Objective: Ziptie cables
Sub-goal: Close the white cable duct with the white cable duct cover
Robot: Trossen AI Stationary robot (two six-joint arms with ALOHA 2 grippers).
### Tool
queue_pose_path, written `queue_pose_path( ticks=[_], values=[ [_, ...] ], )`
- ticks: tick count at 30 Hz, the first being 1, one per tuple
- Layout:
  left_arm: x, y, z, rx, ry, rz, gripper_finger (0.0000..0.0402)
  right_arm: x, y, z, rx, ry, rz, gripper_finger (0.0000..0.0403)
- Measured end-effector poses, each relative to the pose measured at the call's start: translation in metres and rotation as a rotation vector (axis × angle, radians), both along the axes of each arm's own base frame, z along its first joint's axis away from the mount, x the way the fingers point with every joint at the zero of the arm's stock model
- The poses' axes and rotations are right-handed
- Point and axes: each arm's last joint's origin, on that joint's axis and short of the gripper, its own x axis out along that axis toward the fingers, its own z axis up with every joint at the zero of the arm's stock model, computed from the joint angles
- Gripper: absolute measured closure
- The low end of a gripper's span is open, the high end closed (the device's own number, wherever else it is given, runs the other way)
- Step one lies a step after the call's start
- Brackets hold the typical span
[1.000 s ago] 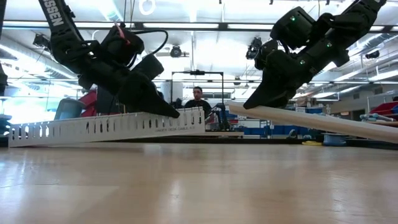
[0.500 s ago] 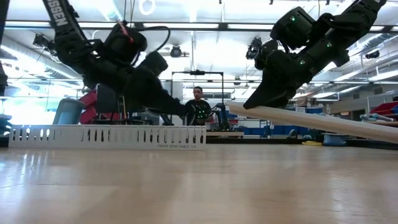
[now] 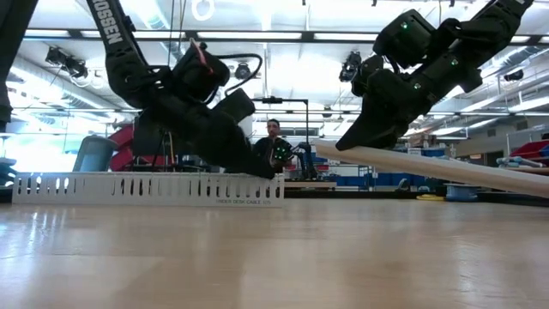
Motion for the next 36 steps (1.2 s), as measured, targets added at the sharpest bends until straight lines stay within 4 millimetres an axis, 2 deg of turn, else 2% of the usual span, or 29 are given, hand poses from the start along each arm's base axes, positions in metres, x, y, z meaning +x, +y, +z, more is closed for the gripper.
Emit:
queue_pose_path(
  ticks=[11, 18, 24, 31, 36],
  values=[
    [-0.001, -0.001, -0.002, 0.011, 0.032, 0.005, 0.0112, 0.000, 0.000, 0.000, 0.011, -0.002, 0.003, 0.0174],
    [-0.001, -0.002, -0.002, 0.013, 0.032, 0.004, 0.0151, 0.001, 0.002, 0.001, 0.027, -0.025, 0.055, 0.0174],
    [-0.001, -0.003, -0.002, -0.004, 0.029, -0.025, 0.0173, 0.005, 0.005, -0.002, -0.044, -0.036, 0.133, 0.0174],
    [-0.001, -0.003, -0.002, -0.004, 0.027, -0.026, 0.0175, 0.034, 0.011, -0.023, -0.110, 0.023, 0.246, 0.0174],
    [-0.001, -0.003, -0.002, -0.005, 0.031, -0.026, 0.0175, 0.059, 0.011, -0.013, -0.207, 0.007, 0.273, 0.0174]
  ],
)
